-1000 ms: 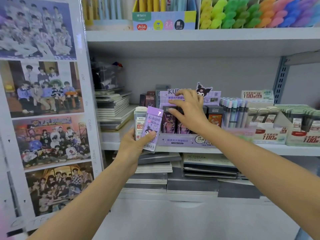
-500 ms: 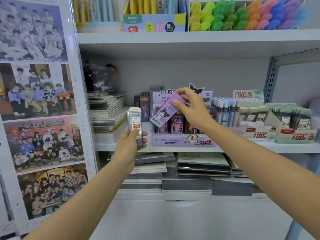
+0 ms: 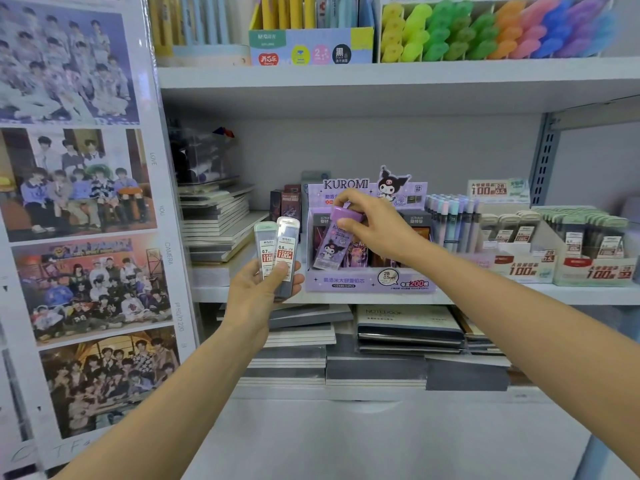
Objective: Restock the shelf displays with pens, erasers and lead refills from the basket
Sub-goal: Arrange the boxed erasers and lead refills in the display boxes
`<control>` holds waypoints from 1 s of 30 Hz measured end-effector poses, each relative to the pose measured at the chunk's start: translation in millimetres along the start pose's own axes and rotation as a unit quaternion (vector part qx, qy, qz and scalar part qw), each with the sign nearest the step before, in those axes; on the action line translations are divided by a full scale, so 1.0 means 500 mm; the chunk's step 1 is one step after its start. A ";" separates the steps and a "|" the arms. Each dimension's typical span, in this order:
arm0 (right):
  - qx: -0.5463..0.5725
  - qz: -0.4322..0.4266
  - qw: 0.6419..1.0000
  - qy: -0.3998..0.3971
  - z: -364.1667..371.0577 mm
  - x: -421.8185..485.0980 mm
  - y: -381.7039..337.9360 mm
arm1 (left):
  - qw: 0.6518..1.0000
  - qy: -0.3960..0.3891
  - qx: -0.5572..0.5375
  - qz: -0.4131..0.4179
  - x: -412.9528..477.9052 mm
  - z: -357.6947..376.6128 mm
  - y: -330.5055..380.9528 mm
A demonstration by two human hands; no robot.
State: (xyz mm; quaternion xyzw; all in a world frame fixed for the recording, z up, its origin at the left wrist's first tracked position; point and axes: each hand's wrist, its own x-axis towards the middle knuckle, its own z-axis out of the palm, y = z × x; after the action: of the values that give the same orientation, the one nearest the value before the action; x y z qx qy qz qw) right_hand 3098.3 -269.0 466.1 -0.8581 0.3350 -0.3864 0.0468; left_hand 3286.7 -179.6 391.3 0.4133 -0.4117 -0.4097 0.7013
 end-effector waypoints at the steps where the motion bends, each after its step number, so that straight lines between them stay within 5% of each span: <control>1: -0.016 0.000 1.000 -0.007 -0.001 0.005 0.001 | 1.000 -0.004 0.003 0.002 -0.001 -0.001 0.000; 16: -0.089 -0.045 0.985 0.140 0.072 -0.003 -0.004 | 0.999 -0.039 -0.018 0.004 -0.008 -0.005 -0.003; 19: 0.031 -0.020 0.988 0.151 0.056 -0.011 -0.018 | 0.998 -0.056 -0.023 0.007 -0.013 0.014 -0.004; 22: 0.201 0.032 0.977 0.068 0.029 -0.044 -0.030 | 0.996 -0.089 -0.014 0.017 -0.021 0.054 -0.010; 30: 0.239 0.089 0.966 0.048 -0.141 -0.154 0.049 | 0.988 -0.154 0.010 -0.009 -0.046 0.216 -0.052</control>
State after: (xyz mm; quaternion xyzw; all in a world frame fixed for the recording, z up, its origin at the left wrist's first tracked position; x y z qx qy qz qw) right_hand 2999.2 -228.4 458.4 -0.7689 0.3099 -0.4902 0.2692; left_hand 3174.1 -193.0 396.4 0.3556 -0.5151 -0.4708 0.6218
